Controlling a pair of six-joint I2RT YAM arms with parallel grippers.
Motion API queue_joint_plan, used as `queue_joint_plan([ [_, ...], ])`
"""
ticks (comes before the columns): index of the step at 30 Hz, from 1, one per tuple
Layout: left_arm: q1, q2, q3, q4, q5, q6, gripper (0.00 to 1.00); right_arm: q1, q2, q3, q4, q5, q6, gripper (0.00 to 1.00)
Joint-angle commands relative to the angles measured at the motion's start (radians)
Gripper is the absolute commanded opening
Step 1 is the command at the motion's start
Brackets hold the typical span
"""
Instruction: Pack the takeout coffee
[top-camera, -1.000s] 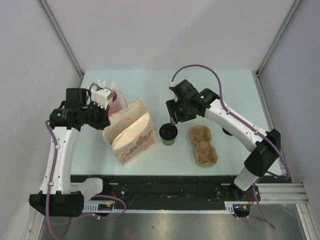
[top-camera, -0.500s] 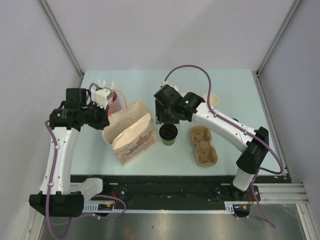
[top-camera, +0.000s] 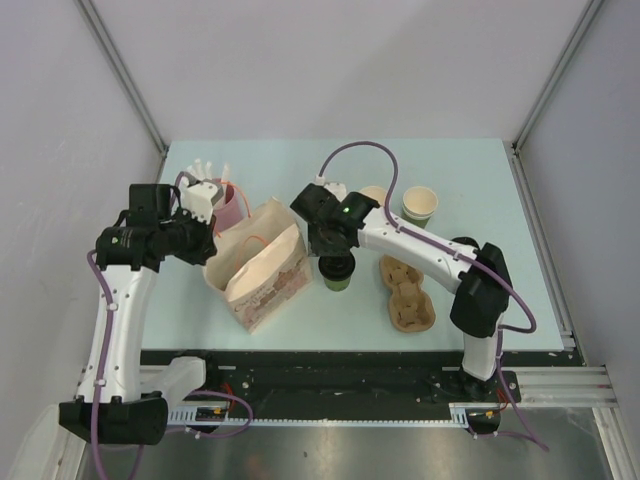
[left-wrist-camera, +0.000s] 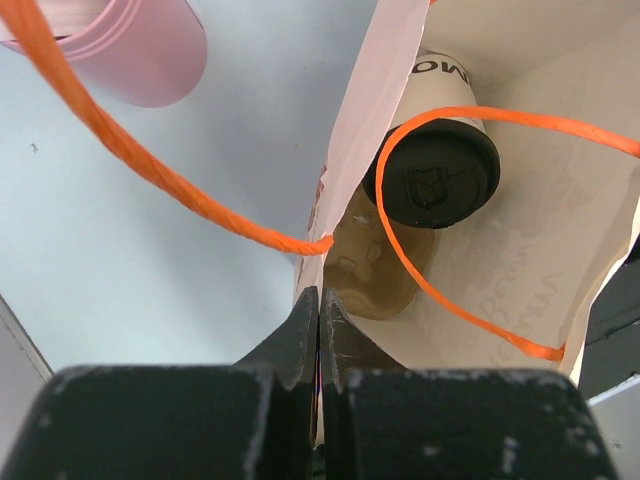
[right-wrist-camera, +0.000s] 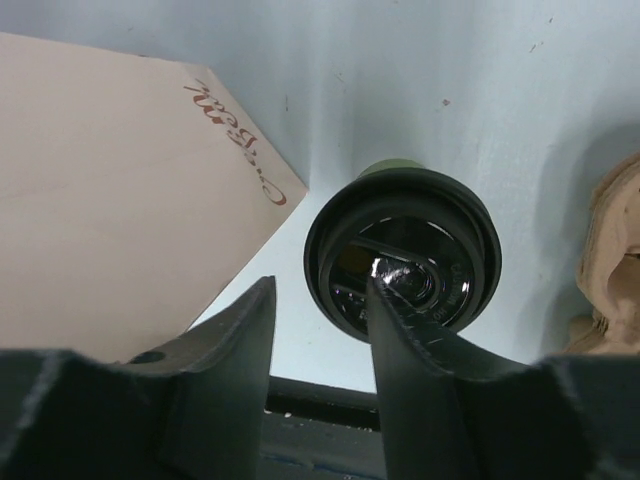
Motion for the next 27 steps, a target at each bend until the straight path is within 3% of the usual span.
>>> queue_joint_plan([
  [1, -0.003, -0.022, -0.012, -0.006, 0.003, -0.021, 0.00, 0.001, 0.037, 0.050, -0.002, 0.053, -0.008, 0.43],
  [18, -0.001, 0.008, 0.021, -0.006, 0.020, -0.018, 0.00, -0.006, 0.060, -0.011, -0.006, 0.054, -0.048, 0.30],
  [27, -0.003, 0.019, 0.029, -0.004, 0.021, -0.008, 0.00, -0.012, 0.043, -0.022, -0.008, 0.053, -0.075, 0.11],
])
